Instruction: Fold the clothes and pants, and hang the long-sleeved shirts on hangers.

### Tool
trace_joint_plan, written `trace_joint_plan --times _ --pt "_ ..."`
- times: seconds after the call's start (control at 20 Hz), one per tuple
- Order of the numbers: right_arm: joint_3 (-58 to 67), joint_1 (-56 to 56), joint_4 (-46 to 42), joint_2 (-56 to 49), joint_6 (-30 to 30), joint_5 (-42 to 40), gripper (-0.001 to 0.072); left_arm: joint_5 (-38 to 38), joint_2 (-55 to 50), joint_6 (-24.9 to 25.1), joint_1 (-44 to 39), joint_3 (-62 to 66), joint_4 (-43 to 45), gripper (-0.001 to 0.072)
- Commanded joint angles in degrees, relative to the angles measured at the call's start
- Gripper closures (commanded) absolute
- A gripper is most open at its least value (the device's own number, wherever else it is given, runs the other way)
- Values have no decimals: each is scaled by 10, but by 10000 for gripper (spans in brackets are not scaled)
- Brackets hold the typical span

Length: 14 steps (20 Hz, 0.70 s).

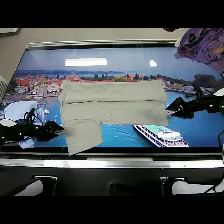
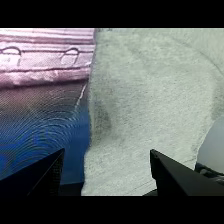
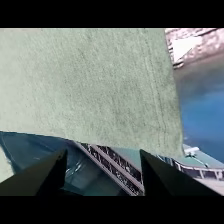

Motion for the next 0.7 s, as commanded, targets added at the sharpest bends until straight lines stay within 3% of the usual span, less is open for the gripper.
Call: trace_joint_plan --times 0.0,0.2,0.5,0.55,0.6,0.65 --pt "-4 0 17 2 -2 -4 202 11 4 7 0 -29 -10 87" --pt "-4 0 29 2 -2 -3 202 21 -3 17 -21 -44 -25 87" --pt "-4 0 32 2 -2 -3 203 67 -35 17 -116 -46 -48 104" --pt "-4 0 32 2 -1 -4 203 69 -35 17 -121 -46 -48 183" --pt "-4 0 32 2 6 -6 203 68 -35 17 -120 -46 -48 454" --pt "-3 -2 28 2 21 -13 203 68 -35 17 -118 -45 -48 660"
